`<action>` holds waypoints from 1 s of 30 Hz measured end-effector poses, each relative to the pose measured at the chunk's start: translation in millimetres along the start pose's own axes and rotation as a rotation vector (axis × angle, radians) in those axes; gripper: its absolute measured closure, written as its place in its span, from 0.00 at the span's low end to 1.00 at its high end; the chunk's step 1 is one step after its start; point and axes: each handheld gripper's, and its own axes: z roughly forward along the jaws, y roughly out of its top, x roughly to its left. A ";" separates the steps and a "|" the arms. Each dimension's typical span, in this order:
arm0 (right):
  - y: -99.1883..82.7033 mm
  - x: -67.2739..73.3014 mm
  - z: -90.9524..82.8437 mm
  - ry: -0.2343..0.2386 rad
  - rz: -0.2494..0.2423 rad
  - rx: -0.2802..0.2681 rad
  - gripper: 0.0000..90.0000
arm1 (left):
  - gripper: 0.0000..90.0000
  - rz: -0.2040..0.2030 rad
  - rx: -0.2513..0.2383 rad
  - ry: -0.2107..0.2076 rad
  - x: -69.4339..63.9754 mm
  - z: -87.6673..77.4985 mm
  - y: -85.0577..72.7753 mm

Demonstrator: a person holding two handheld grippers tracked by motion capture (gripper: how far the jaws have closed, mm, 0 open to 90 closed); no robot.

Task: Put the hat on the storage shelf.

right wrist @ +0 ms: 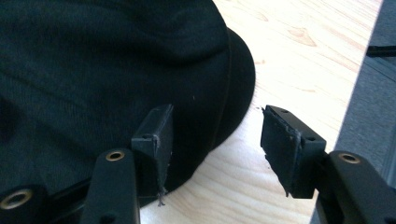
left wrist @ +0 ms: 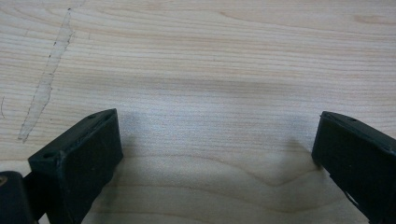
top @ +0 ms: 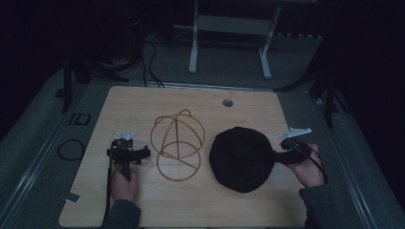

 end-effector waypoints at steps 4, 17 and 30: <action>10.8 -2.1 4.0 0.016 -0.012 -0.001 0.48 | 0.01 0.000 0.000 0.000 0.0 0.0 0.0; 47.7 -10.6 17.6 0.055 -0.070 0.053 0.47 | 0.01 -0.002 -0.001 0.000 -0.1 0.1 0.0; 72.5 -20.6 54.5 0.113 -0.067 0.148 0.46 | 0.01 0.000 0.000 0.000 0.0 0.0 0.0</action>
